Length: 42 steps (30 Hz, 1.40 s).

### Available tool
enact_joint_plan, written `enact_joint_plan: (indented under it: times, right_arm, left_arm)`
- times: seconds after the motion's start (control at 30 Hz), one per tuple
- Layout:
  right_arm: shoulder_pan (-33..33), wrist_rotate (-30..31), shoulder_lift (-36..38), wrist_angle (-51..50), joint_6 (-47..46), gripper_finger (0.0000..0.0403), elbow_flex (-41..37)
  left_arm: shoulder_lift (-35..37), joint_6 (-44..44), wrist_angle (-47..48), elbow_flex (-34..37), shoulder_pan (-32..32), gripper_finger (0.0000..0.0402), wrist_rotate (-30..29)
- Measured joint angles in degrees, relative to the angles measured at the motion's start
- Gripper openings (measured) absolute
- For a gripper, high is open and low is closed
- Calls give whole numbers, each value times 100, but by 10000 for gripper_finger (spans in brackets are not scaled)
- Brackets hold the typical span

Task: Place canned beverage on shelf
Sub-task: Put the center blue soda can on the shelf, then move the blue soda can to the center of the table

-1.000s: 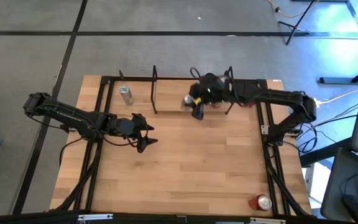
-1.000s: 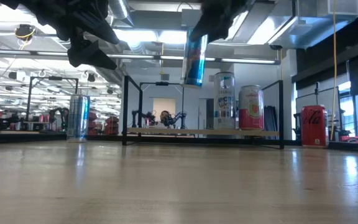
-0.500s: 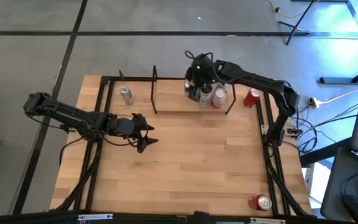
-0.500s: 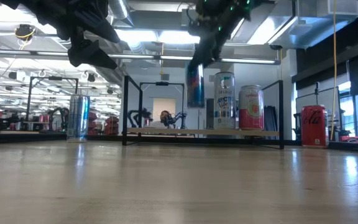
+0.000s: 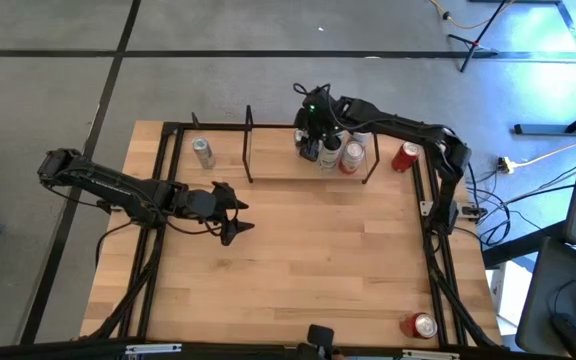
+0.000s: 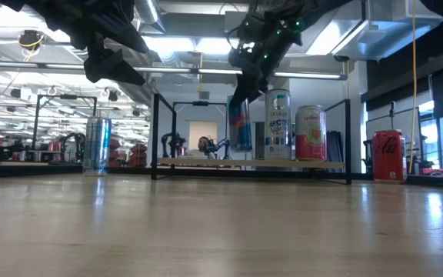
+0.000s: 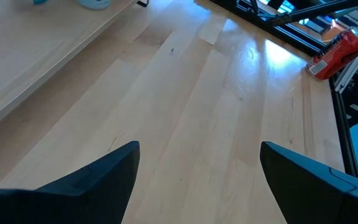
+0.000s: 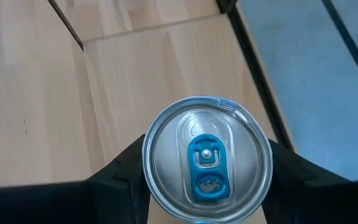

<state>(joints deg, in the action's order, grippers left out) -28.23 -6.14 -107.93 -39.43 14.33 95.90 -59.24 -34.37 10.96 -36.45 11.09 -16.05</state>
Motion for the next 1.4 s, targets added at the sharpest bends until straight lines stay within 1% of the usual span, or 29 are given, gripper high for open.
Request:
enact_joint_plan:
  times: [0.37,0.43,0.6,0.7,0.77,0.87,0.97,1.03,1.1,1.17,1.23,1.3,1.4]
  right_arm:
    - [-4,60,-89,-7,90,195,0]
    - [0,109,-89,-8,94,223,0]
    - [9,119,-84,15,102,330,2]
    - [7,118,-84,0,102,367,2]
    - [9,197,-84,-3,102,378,2]
    - [9,378,-84,-121,107,382,67]
    - [14,401,-84,-386,104,379,390]
    - [14,386,-84,-820,107,375,751]
    - [14,292,-84,-1305,114,374,1183]
    - [9,69,-41,-1742,75,374,1611]
    - [12,-232,77,-2142,45,376,1886]
    - [14,-633,305,-2275,50,376,1939]
    - [11,-1009,722,-2352,135,374,1708]
  left_arm:
    - [0,3,-11,-2,0,329,-4]
    - [2,4,-13,-2,0,329,-4]
    - [2,49,-11,-2,2,329,-10]
    - [0,52,-13,-2,2,329,-70]
    - [2,52,-13,-2,2,329,-85]
    - [1,46,-55,-2,4,329,-89]
    - [1,32,-176,-4,2,329,-142]
    - [11,-73,-129,-46,-7,329,-142]
    - [100,-116,150,-195,-64,329,-125]
    - [191,-148,576,-536,-135,329,-142]
    - [267,-149,1338,-1003,-236,329,-234]
    - [273,-152,2140,-1538,-385,329,-437]
    - [244,-295,3300,-2280,-750,329,-835]
